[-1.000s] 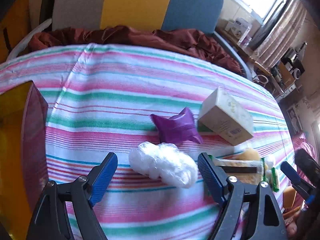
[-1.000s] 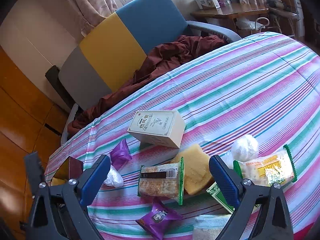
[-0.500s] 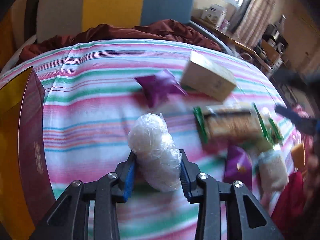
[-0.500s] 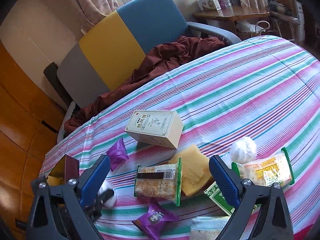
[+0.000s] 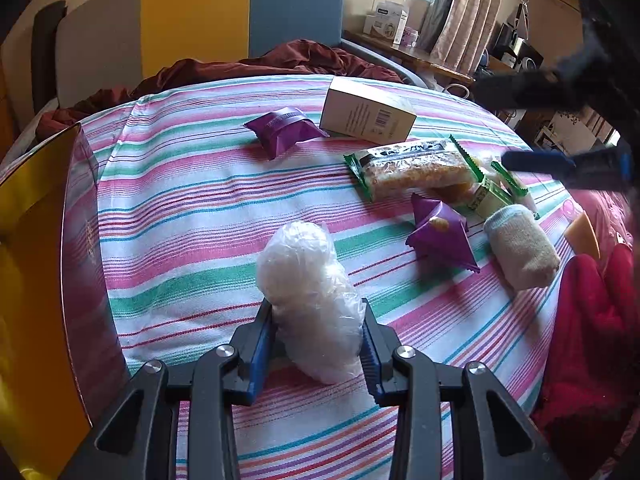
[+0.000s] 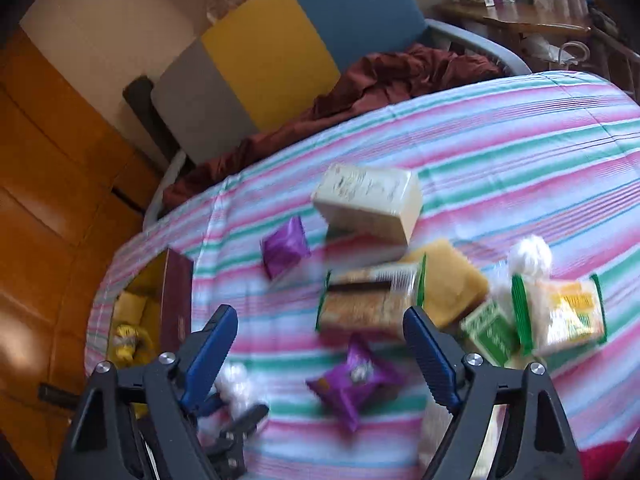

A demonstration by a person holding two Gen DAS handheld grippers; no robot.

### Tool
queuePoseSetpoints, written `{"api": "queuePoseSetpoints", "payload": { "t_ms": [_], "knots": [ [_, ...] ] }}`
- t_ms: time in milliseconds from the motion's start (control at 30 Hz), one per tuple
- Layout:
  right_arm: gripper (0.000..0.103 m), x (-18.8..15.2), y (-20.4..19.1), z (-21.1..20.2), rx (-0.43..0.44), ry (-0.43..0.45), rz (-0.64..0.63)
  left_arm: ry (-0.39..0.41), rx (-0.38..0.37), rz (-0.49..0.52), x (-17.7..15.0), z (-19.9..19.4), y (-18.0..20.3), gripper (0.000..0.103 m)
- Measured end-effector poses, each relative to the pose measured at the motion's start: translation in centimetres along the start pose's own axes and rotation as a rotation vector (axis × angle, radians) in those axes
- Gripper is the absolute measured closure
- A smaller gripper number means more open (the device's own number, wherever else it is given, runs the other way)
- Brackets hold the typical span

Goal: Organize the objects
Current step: 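Grasp the white plastic-wrapped bundle with the left tool, then grasp the purple snack packet with the right tool while the left tool holds the bundle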

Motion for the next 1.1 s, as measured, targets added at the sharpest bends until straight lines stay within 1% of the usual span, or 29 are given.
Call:
{"api": "queuePoseSetpoints", "payload": {
  "t_ms": [67,133,267,300,333,367,400,467,500,600,667,833,933,1000,1067,1100],
  "knots": [
    [0.017,-1.7,-0.1,0.5,-0.005,-0.067,0.02,0.005,-0.003,-0.001,0.0,0.2,0.1,0.065],
    [0.017,-2.9,0.1,1.3,-0.021,-0.107,0.043,0.009,-0.006,-0.002,-0.1,0.1,0.0,0.065],
    [0.029,-4.4,0.8,4.1,-0.023,-0.175,0.125,0.017,0.002,0.03,-0.6,-0.3,0.2,0.065],
    [0.034,-4.5,1.2,4.8,-0.038,-0.179,0.141,0.019,0.003,0.036,-0.8,-0.4,0.3,0.065],
    [0.039,-4.7,1.8,5.5,-0.077,-0.178,0.155,0.019,0.002,0.038,-0.9,-0.4,0.3,0.065],
    [0.056,-4.7,2.4,5.9,-0.118,-0.172,0.16,0.02,0.0,0.039,-0.9,-0.5,0.3,0.065],
    [0.055,-4.5,2.6,6.1,-0.131,-0.16,0.158,0.022,-0.003,0.043,-1.0,-0.5,0.4,0.065],
    [0.058,-4.1,2.3,5.9,-0.164,-0.132,0.102,0.026,-0.003,0.047,-1.2,-0.6,0.4,0.065],
    [0.058,-4.1,2.2,6.1,-0.194,-0.135,0.068,0.028,-0.004,0.045,-1.2,-0.6,0.4,0.065],
    [0.059,-4.3,1.8,6.6,-0.227,-0.151,0.007,0.032,-0.003,0.05,-1.3,-0.6,0.4,0.066],
    [0.061,-4.6,1.8,7.0,-0.25,-0.169,-0.011,0.032,-0.004,0.056,-1.4,-0.7,0.5,0.066],
    [0.065,-4.6,2.4,6.8,-0.257,-0.165,-0.003,0.034,-0.009,0.052,-1.4,-0.9,0.4,0.068],
    [0.064,-4.4,2.8,6.6,-0.234,-0.159,0.038,0.033,-0.016,0.056,-1.6,-1.1,0.4,0.069],
    [0.057,-4.2,2.9,6.5,-0.181,-0.147,0.097,0.035,-0.018,0.059,-1.7,-1.2,0.4,0.069],
    [0.033,-3.7,2.6,5.9,-0.094,-0.114,0.151,0.033,-0.019,0.058,-1.6,-1.2,0.5,0.069],
    [0.027,-3.4,2.5,5.6,-0.072,-0.092,0.162,0.032,-0.02,0.058,-1.7,-1.2,0.5,0.069]
  ]
}}
Point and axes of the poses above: each gripper's, at about its wrist camera, not at the fingertips, and z roughly the way its jaws point, y to its right, x to its top, the point moved 6 cm from there along z, roughly the way its jaws point, and after that the axes turned 3 degrees about y, right-handed, at the moved point
